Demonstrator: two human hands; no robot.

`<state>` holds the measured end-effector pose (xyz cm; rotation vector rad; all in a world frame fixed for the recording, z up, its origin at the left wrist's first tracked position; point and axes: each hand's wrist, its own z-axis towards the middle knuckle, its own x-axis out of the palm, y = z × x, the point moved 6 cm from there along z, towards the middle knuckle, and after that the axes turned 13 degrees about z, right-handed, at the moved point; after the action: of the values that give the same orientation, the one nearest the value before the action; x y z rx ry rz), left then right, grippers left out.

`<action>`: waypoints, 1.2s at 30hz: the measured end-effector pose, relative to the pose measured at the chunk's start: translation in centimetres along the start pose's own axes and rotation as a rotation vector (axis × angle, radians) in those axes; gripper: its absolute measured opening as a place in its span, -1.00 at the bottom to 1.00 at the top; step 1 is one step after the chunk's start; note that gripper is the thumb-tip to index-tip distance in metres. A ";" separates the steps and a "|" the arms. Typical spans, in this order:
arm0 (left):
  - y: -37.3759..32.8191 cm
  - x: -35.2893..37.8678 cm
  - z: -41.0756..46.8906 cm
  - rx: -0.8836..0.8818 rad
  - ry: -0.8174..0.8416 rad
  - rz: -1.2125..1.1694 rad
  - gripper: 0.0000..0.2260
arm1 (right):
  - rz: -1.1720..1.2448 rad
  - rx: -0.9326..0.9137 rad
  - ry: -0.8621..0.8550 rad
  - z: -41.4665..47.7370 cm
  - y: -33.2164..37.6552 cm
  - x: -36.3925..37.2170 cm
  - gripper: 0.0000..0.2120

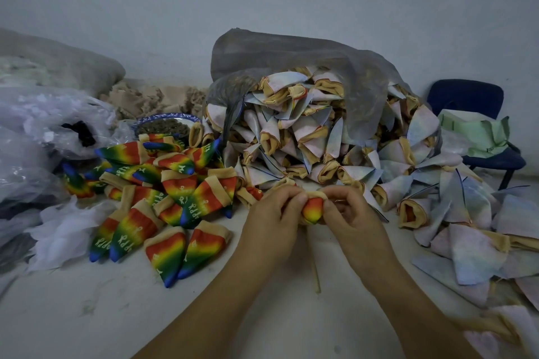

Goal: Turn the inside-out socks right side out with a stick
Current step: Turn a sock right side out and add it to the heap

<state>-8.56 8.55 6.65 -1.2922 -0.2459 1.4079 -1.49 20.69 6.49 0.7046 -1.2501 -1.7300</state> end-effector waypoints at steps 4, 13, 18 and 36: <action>0.6 0.1 0.2 -0.095 0.002 -0.187 -0.80 | 0.052 0.103 -0.008 -0.1 -0.9 0.4 -0.88; 0.7 0.5 0.1 -0.138 0.057 -0.368 -0.83 | 0.137 0.235 -0.039 -0.1 -1.6 0.0 -0.90; 2.1 1.5 0.1 -0.339 0.067 -0.574 -0.82 | 0.218 0.253 0.017 -0.1 -1.7 0.5 -0.83; 1.7 0.3 0.1 -0.197 -0.083 -0.511 -0.87 | 0.073 0.113 0.029 -0.1 -0.5 0.5 -0.89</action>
<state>-9.56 8.31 5.24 -1.2176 -0.7327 1.0154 -1.79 20.31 5.96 0.7378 -1.3458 -1.5942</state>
